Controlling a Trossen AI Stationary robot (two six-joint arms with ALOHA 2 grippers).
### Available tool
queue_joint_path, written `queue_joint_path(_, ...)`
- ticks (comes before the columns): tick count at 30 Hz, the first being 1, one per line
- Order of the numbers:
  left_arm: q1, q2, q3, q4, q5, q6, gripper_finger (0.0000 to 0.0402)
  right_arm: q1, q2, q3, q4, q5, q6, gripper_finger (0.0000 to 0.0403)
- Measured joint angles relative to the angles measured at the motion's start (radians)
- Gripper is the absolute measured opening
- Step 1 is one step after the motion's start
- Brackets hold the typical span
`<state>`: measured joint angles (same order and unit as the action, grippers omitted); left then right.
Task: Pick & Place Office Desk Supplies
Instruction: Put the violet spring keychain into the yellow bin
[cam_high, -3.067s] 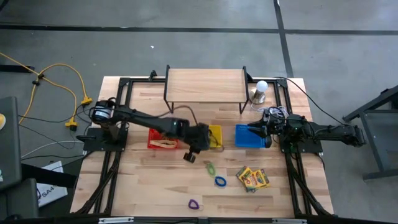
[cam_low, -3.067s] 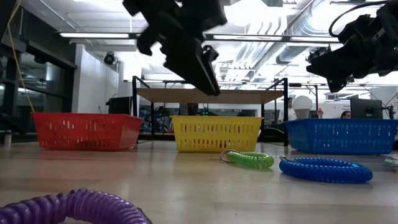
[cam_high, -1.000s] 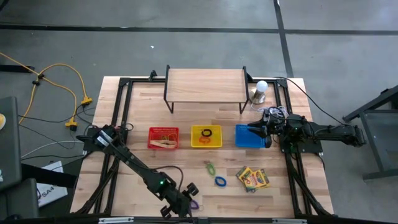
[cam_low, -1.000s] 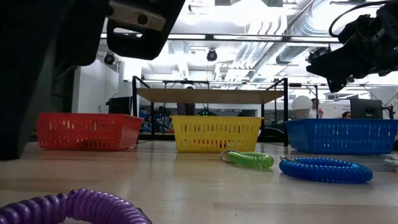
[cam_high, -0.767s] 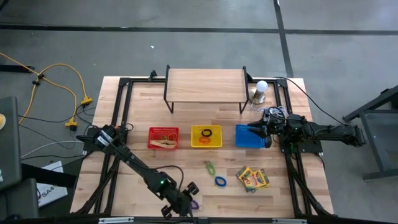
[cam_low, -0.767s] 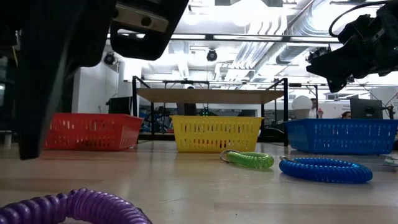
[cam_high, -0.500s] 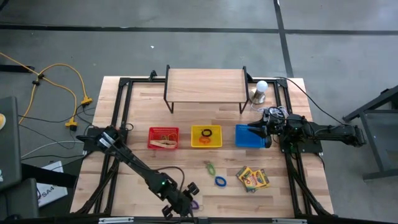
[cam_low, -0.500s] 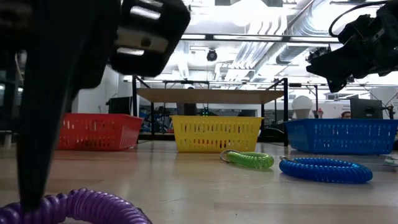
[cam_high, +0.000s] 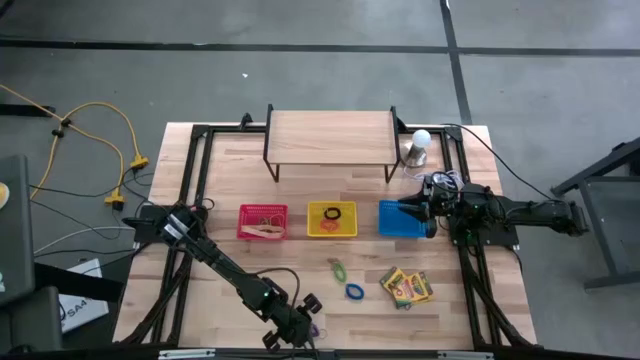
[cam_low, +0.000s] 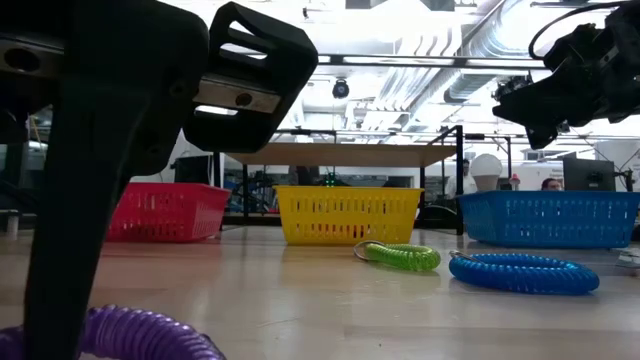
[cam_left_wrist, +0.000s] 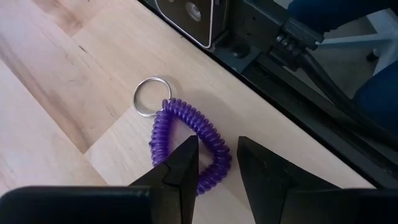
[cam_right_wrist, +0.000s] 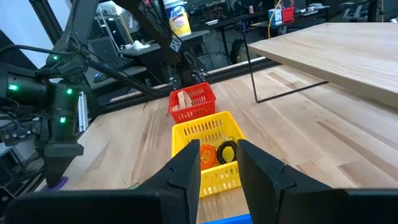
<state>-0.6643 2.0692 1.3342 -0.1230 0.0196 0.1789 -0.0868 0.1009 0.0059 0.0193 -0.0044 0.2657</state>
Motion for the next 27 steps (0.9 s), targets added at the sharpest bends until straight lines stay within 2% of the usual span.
queue_joint_path(5,0.000,0.001,0.000,0.000,0.001,-0.005,0.0101,0.000,0.000,0.000,0.000,0.000,0.000,0.0094)
queue_joint_path(19,0.006,0.002,0.000,-0.002,0.007,-0.003,0.0037,0.000,0.000,0.000,0.000,0.001,0.000,0.0094)
queue_joint_path(27,0.031,-0.029,-0.005,-0.047,0.003,0.010,0.0031,0.000,0.000,0.000,0.000,0.001,0.000,0.0094)
